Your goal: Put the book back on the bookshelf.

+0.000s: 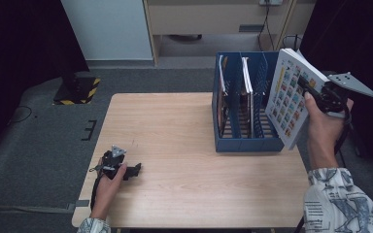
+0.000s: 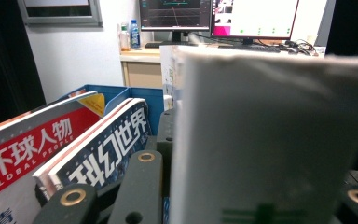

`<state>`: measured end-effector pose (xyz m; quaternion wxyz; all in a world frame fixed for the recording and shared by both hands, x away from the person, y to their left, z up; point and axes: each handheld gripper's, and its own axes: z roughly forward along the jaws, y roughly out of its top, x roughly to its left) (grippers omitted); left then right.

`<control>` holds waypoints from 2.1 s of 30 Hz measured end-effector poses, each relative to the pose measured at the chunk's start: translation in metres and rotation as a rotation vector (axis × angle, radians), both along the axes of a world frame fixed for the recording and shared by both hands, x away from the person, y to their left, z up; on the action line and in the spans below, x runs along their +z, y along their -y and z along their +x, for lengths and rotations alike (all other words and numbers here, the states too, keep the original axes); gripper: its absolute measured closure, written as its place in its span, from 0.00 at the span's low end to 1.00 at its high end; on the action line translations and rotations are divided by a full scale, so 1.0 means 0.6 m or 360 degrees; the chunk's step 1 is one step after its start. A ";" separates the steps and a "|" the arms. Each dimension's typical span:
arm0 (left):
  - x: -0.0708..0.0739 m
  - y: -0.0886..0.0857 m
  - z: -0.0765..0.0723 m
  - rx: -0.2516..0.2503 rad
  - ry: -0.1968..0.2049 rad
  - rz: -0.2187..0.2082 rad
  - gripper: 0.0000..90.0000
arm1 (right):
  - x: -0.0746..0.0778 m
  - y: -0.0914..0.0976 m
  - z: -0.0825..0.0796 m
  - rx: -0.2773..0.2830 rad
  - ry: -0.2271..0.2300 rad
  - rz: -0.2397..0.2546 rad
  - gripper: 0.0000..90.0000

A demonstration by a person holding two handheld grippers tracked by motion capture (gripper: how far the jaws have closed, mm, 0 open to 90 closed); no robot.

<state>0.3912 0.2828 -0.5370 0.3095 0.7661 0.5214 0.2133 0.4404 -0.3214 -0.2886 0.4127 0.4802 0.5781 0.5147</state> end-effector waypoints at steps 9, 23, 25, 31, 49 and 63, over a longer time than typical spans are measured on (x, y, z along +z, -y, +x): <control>0.000 0.000 0.000 0.0000 0.0000 0.0001 0.00 | -0.009 -0.004 0.028 -0.0042 0.0030 0.0040 0.82; 0.000 0.000 0.000 0.0000 0.0000 0.0001 0.00 | -0.018 -0.012 0.077 -0.0068 0.0036 0.0055 0.82; 0.000 0.000 0.000 0.0000 0.0000 0.0001 0.00 | -0.021 -0.014 0.081 -0.0076 0.0039 0.0044 0.82; 0.000 0.000 0.000 0.0001 0.0001 0.0002 0.00 | -0.026 -0.014 0.093 -0.0091 0.0052 0.0059 0.82; 0.000 0.000 0.000 0.0000 0.0000 0.0001 0.00 | -0.053 -0.020 0.115 -0.0099 0.0053 0.0077 0.82; 0.000 0.000 0.000 0.0000 0.0000 0.0002 0.00 | -0.092 -0.033 0.125 -0.0080 0.0053 0.0023 0.82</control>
